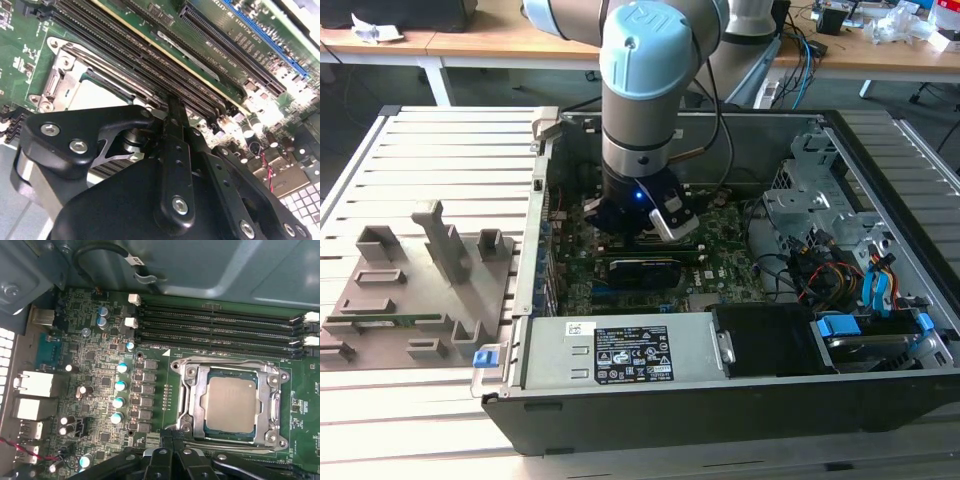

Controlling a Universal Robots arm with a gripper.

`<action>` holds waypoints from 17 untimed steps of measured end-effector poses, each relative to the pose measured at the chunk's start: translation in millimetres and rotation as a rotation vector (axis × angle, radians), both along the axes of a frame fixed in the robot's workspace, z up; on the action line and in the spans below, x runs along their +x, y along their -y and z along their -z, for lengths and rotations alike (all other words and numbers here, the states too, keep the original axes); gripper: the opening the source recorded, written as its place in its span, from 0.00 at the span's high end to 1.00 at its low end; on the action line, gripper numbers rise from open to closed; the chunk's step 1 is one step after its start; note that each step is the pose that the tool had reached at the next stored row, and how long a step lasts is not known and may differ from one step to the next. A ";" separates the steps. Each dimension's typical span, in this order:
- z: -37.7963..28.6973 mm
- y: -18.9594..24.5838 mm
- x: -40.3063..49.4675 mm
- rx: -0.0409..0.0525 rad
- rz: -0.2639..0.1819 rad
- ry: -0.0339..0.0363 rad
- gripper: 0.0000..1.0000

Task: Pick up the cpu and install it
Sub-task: 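Install the second cpu locking lever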

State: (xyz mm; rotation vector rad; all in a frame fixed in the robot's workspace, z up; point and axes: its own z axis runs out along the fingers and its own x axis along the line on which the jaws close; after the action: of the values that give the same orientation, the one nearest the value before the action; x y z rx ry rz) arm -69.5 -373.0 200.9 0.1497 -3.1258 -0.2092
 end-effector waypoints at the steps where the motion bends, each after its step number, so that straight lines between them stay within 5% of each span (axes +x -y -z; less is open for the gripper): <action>1: 0.1 0.1 -0.6 -0.0002 0.000 0.0000 0.89; 17: 2.0 -2.6 -4.5 -0.0002 -0.010 -0.0002 0.89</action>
State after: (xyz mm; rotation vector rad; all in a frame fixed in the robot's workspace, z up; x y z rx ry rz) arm -74.0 -370.4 198.9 0.1657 -3.1241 -0.2087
